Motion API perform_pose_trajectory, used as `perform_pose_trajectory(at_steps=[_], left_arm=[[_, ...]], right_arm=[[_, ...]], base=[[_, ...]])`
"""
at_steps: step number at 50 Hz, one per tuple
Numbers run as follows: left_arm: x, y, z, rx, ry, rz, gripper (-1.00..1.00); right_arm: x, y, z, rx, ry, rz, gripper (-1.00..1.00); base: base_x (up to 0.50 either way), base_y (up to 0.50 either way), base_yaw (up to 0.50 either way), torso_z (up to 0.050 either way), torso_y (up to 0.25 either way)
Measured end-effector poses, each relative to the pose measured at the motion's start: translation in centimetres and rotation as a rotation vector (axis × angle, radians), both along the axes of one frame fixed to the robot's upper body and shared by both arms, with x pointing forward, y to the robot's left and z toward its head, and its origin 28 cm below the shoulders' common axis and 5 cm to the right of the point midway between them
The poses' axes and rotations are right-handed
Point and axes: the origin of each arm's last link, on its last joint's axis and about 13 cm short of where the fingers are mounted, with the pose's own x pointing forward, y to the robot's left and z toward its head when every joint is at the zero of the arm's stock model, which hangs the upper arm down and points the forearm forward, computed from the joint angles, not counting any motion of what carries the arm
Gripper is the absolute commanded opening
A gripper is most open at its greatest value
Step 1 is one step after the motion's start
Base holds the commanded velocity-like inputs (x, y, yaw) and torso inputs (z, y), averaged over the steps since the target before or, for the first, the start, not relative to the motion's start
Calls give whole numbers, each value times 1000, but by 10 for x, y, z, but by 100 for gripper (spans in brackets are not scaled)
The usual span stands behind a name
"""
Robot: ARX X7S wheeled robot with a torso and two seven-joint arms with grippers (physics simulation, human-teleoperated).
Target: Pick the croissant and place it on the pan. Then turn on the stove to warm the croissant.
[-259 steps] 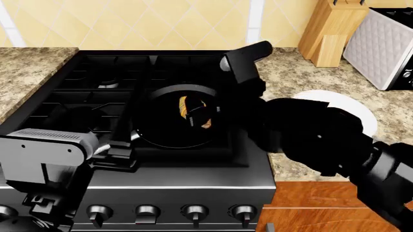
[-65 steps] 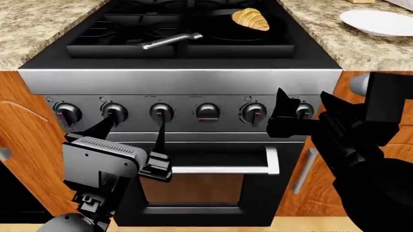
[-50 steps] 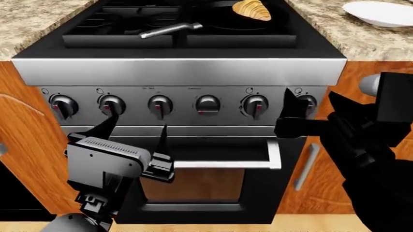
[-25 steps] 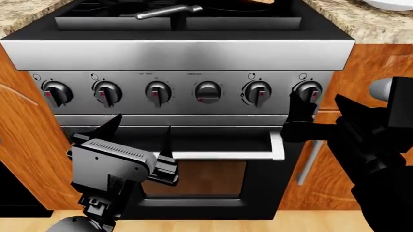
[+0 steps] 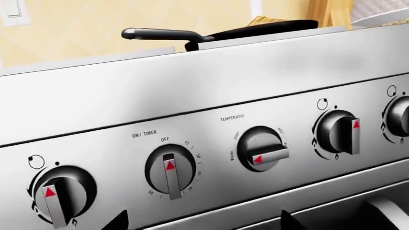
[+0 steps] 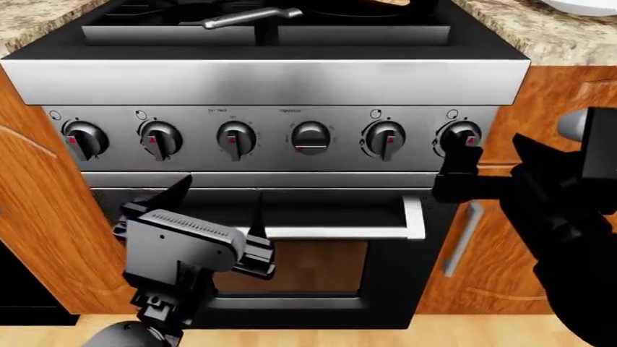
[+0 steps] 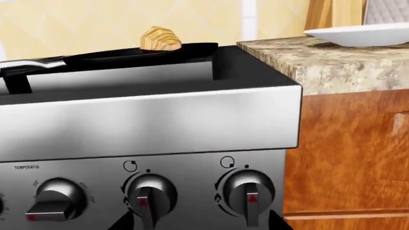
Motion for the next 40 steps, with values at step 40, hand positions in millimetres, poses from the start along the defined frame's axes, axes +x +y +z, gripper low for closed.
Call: perform_pose_trajectory(at_steps=[40], left_arm=[[3,-7,-9,5,40,41,100]], right_arm=[[10,-21,-15,-31,1,33,100]], base=[[0,0,0,0,0]])
